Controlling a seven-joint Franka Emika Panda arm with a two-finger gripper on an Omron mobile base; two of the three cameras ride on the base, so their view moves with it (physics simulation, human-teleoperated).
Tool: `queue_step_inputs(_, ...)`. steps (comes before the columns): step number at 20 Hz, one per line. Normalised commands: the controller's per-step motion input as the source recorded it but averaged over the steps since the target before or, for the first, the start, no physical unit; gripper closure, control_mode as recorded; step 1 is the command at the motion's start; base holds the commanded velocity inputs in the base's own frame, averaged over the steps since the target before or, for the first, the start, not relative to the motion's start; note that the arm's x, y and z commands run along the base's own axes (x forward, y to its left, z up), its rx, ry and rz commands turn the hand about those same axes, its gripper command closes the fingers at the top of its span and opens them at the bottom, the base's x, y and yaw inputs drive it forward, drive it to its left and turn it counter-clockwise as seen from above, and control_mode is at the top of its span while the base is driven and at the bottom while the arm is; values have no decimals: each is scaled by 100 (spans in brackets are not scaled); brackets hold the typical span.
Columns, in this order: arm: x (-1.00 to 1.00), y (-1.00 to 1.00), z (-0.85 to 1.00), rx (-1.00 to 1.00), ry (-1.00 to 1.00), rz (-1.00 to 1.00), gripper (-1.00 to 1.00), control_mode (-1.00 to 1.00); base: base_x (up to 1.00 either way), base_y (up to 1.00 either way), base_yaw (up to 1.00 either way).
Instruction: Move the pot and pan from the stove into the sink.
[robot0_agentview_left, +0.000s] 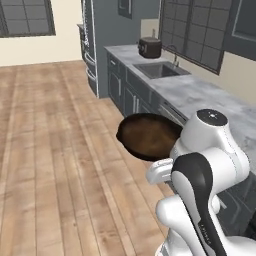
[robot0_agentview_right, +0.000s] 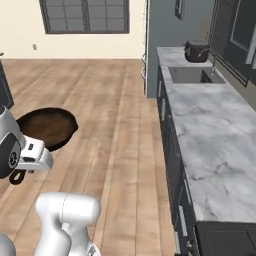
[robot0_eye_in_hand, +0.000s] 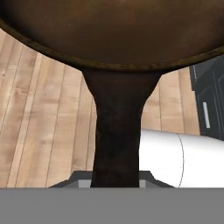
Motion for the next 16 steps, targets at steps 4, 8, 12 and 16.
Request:
queue_step_inputs(4,0,0,0,0,0,0,100,100,99,32,0)
queue_step_inputs(8,0,0,0,0,0,0,100,100,100,30,0)
queue_step_inputs(12,0,0,0,0,0,0,100,100,100,30,0)
queue_step_inputs(16,0,0,0,0,0,0,100,100,100,35,0)
